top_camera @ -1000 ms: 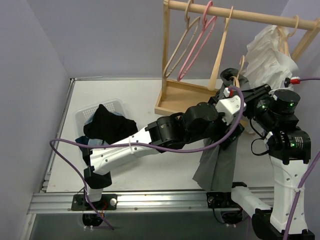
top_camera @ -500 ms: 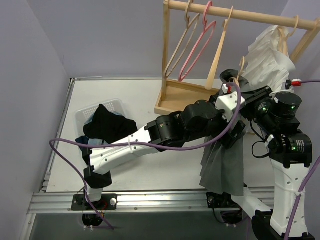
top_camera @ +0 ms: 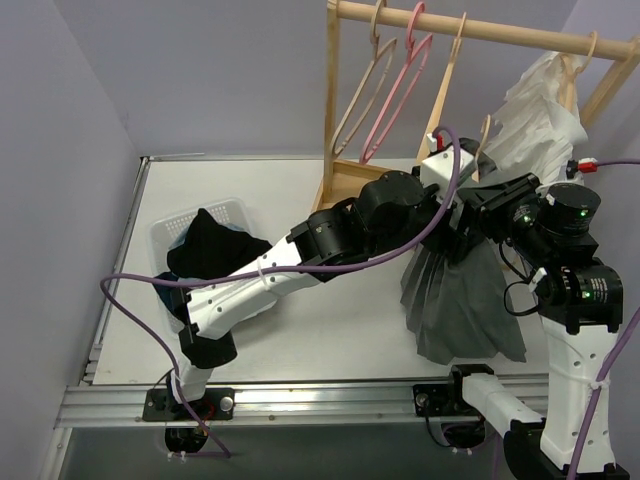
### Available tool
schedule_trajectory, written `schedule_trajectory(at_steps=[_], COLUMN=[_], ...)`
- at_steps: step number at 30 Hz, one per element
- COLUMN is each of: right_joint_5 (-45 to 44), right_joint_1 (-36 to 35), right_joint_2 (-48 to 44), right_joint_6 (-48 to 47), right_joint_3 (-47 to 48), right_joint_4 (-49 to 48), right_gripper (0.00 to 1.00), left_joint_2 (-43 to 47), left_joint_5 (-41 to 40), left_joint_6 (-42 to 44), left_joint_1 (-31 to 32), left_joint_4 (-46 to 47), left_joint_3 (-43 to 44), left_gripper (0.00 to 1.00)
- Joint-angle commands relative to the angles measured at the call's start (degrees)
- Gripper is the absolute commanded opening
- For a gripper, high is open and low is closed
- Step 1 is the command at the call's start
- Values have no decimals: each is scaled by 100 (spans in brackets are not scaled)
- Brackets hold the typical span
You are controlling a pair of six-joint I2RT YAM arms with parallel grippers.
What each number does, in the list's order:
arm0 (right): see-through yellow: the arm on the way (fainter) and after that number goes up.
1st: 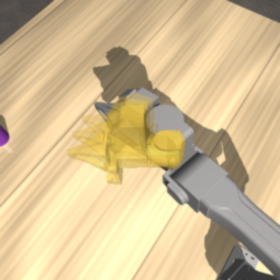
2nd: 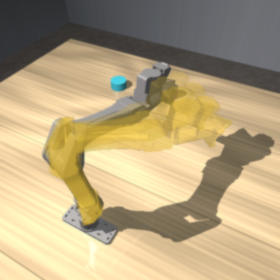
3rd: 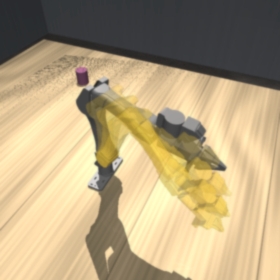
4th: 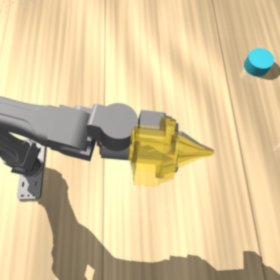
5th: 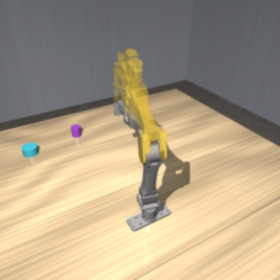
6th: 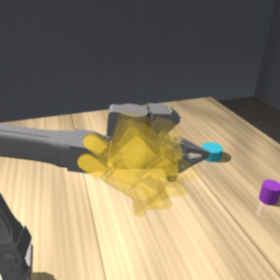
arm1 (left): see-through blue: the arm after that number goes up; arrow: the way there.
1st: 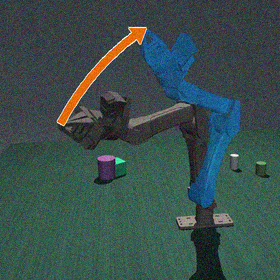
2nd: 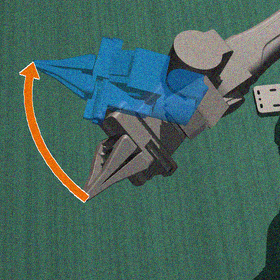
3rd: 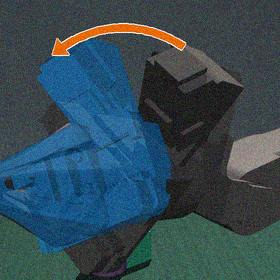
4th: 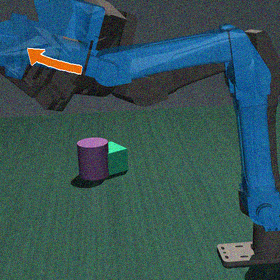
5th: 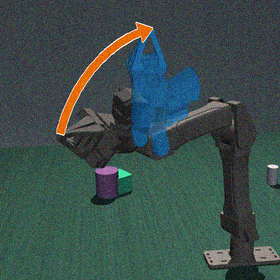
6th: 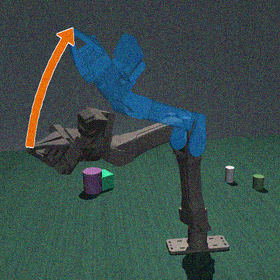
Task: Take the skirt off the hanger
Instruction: Pick up the hanger from the clothesline.
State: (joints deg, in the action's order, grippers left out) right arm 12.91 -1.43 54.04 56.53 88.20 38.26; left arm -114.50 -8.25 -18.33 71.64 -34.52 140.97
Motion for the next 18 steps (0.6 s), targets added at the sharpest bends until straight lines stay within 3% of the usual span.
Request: schedule_trajectory(at_steps=[1, 5, 13, 17, 18], right_joint_5=[133, 142, 142, 186, 195], right_joint_1=[29, 29, 29, 29, 29], right_joint_2=[-96, -113, -8, -16, -16], right_joint_6=[-98, -64, -72, -37, -28], right_joint_3=[329, 241, 390, 487, 505], right_joint_4=[-346, -424, -451, -425, -399], right_gripper=[0, 0, 0, 0, 0], left_joint_2=[-108, -204, -178, -345, -406], left_joint_5=[-19, -203, -212, -396, -344], left_joint_6=[-66, 31, -110, -31, -48], left_joint_1=[-62, 87, 96, 26, -9], left_joint_4=[-55, -405, -450, -607, -634], left_joint_3=[115, 255, -184, 0, 71], left_gripper=[87, 93, 92, 79, 66])
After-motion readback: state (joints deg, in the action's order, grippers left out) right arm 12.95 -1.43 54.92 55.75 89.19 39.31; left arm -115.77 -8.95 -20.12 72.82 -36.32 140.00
